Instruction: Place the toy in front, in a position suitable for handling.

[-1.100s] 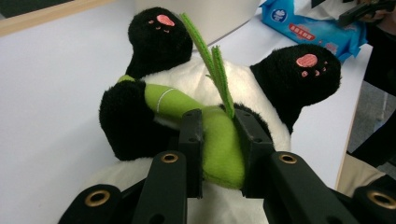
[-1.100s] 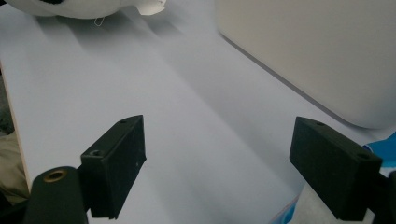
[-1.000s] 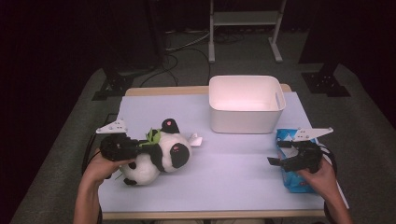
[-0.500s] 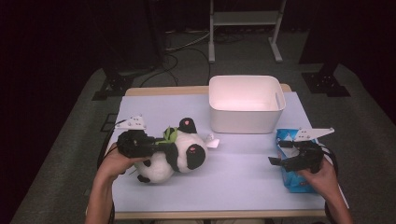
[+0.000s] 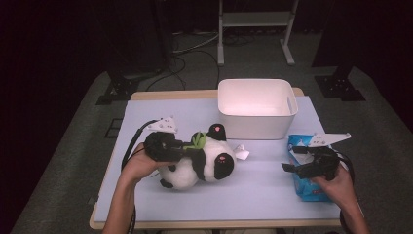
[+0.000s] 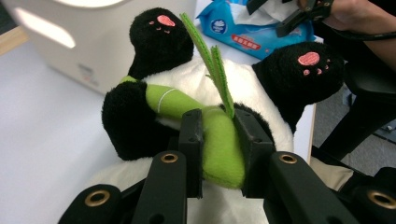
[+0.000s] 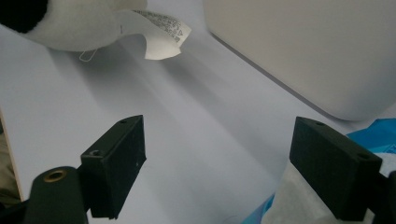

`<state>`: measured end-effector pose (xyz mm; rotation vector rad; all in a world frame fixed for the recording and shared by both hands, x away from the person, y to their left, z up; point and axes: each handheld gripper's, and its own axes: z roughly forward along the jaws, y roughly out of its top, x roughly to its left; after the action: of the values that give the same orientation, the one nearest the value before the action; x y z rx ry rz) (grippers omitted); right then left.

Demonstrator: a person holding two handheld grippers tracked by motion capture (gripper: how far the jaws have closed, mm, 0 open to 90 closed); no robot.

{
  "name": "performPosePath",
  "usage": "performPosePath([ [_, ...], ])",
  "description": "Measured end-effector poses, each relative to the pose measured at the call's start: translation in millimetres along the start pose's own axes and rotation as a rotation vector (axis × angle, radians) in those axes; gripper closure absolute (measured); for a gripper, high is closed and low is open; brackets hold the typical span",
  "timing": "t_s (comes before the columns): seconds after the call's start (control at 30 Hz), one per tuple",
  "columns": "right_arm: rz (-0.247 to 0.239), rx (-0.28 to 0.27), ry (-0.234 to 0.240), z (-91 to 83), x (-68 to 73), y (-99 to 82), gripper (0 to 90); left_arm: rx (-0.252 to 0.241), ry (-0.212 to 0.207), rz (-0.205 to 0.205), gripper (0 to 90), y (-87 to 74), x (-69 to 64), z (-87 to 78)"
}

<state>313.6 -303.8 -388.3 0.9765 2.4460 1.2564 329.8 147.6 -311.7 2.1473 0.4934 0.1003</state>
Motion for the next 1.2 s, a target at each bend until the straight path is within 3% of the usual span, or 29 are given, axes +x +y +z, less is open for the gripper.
performPosePath([
  [0.37,0.006,-0.004,-0.009,-3.1,-1.6,-1.1,17.0,0.018,-0.05,0.034,74.9,22.1,-8.9,31.2],
  [0.73,0.004,-0.006,-0.013,-4.9,-2.6,-1.9,17.0,0.048,-0.074,0.049,74.8,38.4,-13.1,63.0],
  [1.03,0.004,-0.001,-0.013,-3.1,-3.5,-3.2,17.0,0.062,-0.083,0.036,74.7,38.1,-12.2,84.4],
  [1.2,0.0,0.011,-0.015,-1.1,-2.5,-3.7,17.1,0.094,-0.104,0.027,74.5,31.0,-12.1,99.0],
])
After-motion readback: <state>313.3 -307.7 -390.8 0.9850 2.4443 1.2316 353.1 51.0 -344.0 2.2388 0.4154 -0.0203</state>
